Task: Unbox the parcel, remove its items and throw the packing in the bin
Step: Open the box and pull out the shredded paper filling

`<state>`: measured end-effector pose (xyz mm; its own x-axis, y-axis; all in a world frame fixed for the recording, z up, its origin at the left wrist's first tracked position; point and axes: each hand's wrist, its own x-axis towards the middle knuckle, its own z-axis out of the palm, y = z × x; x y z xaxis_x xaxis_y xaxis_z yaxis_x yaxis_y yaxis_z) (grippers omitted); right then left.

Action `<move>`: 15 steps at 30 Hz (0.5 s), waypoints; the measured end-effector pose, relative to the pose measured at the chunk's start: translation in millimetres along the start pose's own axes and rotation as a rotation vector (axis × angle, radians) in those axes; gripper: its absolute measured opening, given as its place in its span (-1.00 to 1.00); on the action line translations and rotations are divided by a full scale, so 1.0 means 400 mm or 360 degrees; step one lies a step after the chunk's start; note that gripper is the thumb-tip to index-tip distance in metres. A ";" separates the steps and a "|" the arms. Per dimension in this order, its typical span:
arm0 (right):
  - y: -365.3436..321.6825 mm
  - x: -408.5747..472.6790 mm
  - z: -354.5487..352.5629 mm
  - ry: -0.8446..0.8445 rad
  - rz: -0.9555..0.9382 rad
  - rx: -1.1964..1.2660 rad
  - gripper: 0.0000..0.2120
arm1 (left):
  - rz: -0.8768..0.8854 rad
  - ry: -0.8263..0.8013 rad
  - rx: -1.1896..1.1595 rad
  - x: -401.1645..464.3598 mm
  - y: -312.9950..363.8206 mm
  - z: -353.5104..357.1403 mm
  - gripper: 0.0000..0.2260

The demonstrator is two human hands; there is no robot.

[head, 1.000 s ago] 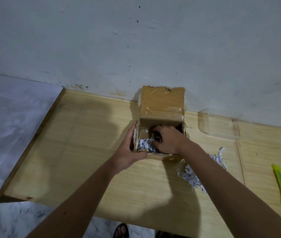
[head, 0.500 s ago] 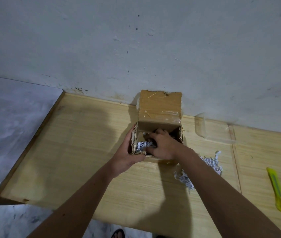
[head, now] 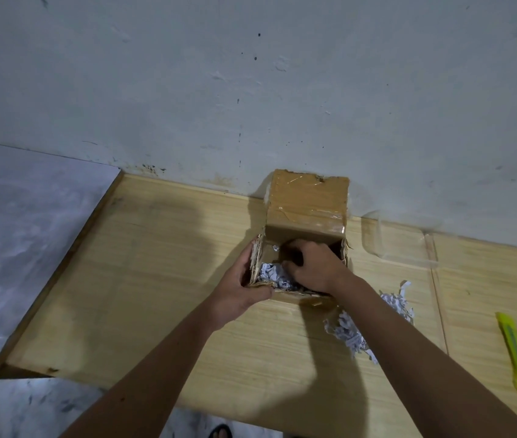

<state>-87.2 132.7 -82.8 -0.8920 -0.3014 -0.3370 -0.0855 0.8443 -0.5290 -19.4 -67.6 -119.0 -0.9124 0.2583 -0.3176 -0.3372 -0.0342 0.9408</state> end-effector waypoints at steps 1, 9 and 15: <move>0.000 0.000 0.005 -0.0011 0.0004 -0.0074 -0.58 | -0.0010 0.0006 0.0004 0.001 0.000 0.004 -0.07; 0.011 0.002 -0.009 -0.0069 0.0067 0.0113 -0.46 | -0.0037 0.0041 -0.0020 -0.002 -0.006 0.007 -0.12; 0.001 -0.011 0.002 -0.0137 -0.0010 0.0167 -0.42 | 0.0000 0.0048 -0.0025 -0.003 -0.007 0.009 -0.15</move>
<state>-83.0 133.9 -82.3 -0.8499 -0.3472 -0.3964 -0.0402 0.7928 -0.6082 -16.6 -64.3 -120.6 -0.9188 0.2291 -0.3213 -0.3406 -0.0494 0.9389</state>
